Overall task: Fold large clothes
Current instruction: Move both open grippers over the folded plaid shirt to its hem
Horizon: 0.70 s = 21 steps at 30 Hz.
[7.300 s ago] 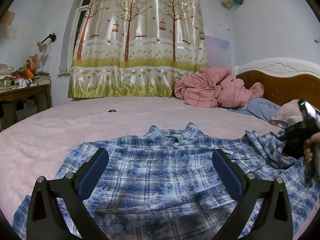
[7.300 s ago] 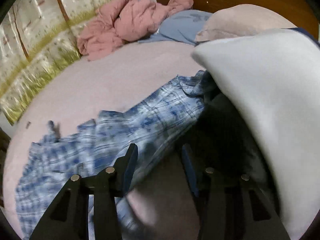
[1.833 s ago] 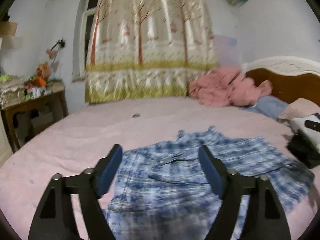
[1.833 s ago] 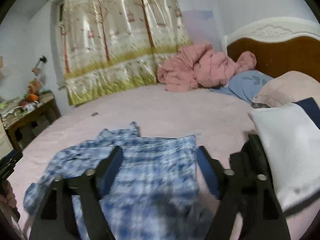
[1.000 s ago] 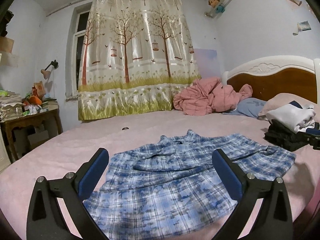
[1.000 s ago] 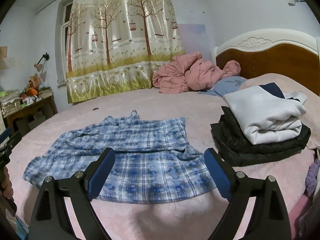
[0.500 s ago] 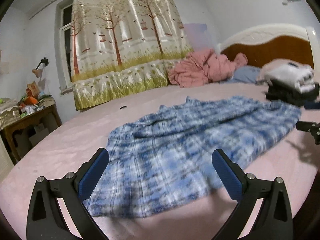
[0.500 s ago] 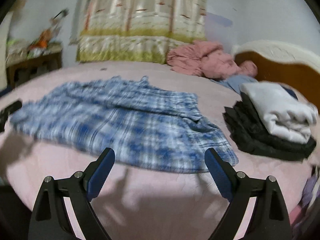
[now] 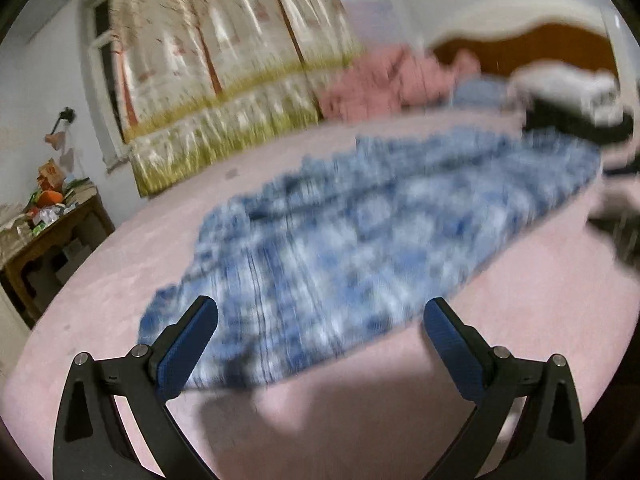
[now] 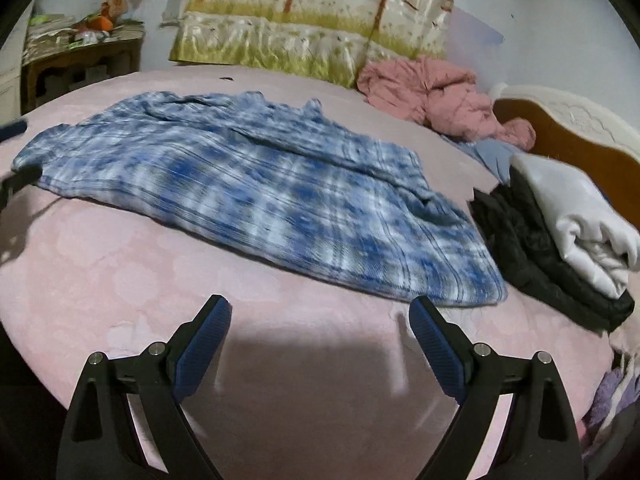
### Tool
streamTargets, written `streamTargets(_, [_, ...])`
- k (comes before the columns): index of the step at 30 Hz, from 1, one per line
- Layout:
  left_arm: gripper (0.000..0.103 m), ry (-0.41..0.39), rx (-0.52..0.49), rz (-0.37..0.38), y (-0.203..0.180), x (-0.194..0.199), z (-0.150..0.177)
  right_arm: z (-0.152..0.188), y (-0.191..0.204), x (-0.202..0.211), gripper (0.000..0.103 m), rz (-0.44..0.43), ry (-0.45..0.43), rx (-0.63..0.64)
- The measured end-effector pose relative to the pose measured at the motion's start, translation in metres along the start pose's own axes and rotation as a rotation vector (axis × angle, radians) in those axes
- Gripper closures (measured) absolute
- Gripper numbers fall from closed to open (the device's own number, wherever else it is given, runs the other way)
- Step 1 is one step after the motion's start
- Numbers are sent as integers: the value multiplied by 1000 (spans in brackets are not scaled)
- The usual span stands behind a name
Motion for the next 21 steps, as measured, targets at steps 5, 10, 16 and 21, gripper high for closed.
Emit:
streamTargets(5, [1, 45, -33, -3, -4, -6, 5, -2, -11, -10, 10, 23, 28, -58])
streamTargets(10, [0, 141, 29, -20, 7, -26, 1, -10, -16, -23, 10, 44, 39, -55])
streamTargets(16, [1, 212, 167, -55, 37, -49, -6, -21, -28, -36, 10, 93, 39, -54])
streamTargets(21, [1, 227, 172, -83, 47, -59, -8, -27, -36, -47, 10, 106, 42, -74])
Point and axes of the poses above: each gripper's, at about its wrist camera, not at the fingertips, and x roughly against the way its jaws point, y to its left, z to its underside, the point moved 4 cm from there along -x, roughly the way its jaws point, and after that the axes turned 1 degree about y, right-handed, at the moved point
